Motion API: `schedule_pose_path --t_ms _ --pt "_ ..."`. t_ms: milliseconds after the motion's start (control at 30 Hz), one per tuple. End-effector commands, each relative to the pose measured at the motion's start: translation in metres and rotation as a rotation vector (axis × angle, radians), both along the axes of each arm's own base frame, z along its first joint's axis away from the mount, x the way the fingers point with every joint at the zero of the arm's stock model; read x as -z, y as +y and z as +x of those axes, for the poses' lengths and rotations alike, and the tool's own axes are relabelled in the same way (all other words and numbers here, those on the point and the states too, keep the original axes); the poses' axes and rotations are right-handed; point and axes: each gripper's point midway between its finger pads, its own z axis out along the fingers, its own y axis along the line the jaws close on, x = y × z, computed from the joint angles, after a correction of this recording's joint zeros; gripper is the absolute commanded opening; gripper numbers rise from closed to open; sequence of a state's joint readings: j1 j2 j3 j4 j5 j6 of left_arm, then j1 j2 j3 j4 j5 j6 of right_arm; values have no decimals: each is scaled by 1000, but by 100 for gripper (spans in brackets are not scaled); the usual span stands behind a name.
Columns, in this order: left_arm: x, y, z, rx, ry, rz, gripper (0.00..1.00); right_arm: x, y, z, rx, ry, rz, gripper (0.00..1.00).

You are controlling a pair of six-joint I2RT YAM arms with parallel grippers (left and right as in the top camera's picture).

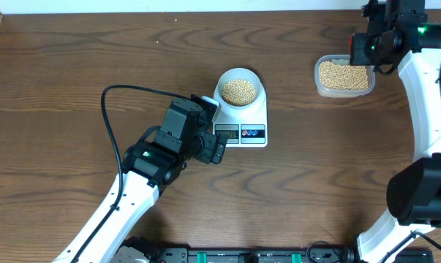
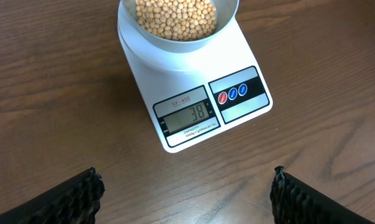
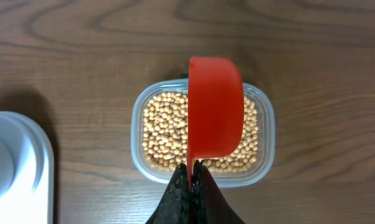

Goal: Scoop item into bowl and weigh 50g on scale

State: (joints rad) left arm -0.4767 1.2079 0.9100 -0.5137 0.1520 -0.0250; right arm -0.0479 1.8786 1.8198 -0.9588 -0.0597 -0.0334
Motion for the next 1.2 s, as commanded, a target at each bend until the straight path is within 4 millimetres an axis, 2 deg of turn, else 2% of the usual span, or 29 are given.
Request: schedule_pose_path --t_ms 0,600,800,1167 --pt "-2 1 0 6 -8 -2 88 6 -8 1 10 4 -13 1" --pt "-2 1 0 6 -8 -2 88 62 -20 14 19 95 -3 1" --pt "-2 1 0 6 -8 -2 88 67 -29 14 37 101 -1 1" --pt "-2 1 0 6 -8 -2 88 69 -28 14 41 102 9 1"
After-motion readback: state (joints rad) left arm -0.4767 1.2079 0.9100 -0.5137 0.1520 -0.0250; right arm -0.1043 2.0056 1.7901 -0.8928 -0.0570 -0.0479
